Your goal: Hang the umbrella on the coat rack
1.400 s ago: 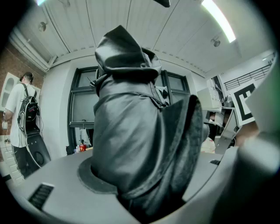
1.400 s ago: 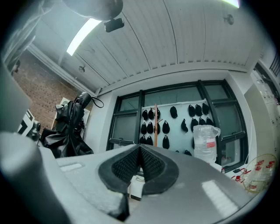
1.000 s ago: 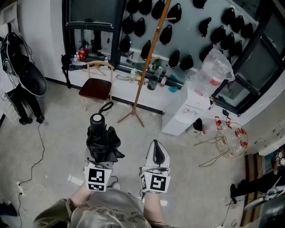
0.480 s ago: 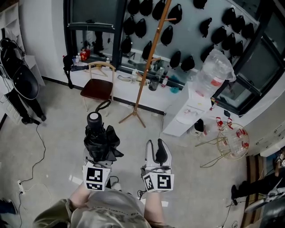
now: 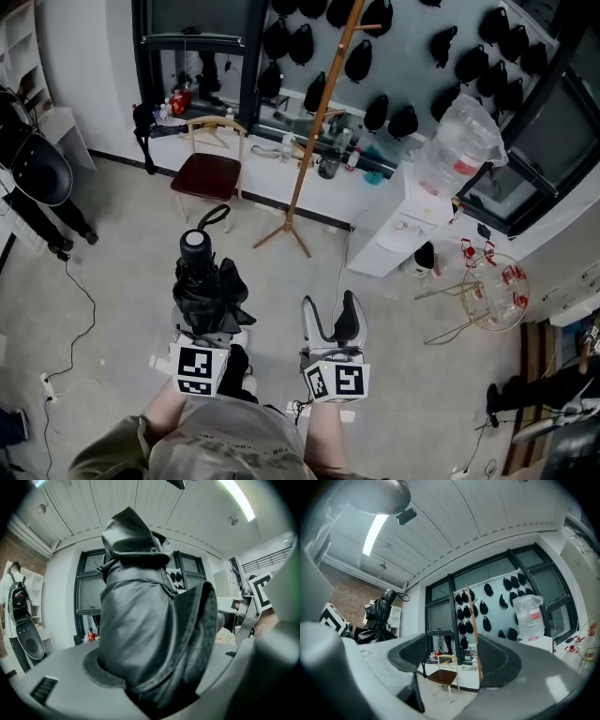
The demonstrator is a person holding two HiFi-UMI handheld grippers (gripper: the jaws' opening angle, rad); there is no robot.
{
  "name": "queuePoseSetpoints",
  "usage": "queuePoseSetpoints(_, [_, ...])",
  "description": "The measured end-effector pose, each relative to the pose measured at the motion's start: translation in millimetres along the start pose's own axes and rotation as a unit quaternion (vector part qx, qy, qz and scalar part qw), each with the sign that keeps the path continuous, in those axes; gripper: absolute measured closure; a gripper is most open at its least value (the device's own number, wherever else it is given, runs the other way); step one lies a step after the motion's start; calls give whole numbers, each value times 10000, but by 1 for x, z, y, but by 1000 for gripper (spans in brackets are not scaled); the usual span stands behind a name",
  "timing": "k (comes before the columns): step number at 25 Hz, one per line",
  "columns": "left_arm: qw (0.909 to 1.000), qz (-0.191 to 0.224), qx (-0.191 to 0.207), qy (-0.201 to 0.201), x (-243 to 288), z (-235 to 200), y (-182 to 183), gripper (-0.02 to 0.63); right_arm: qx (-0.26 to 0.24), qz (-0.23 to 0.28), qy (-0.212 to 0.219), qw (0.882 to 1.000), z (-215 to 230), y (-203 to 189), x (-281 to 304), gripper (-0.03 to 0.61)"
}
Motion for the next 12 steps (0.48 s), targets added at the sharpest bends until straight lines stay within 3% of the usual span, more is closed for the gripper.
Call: queuePoseSetpoints(12, [9999, -54, 58, -144, 73, -28, 19, 325, 33, -74, -234, 9997, 31, -6, 71, 245])
Point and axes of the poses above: the fingertips, and each gripper's own axes: x forward along the fingers, z to its right, y out of its top, the point moved 2 cm from there along -x, backward along the fingers, and after that the axes turned 3 degrees about -x, right-handed, at the moved point
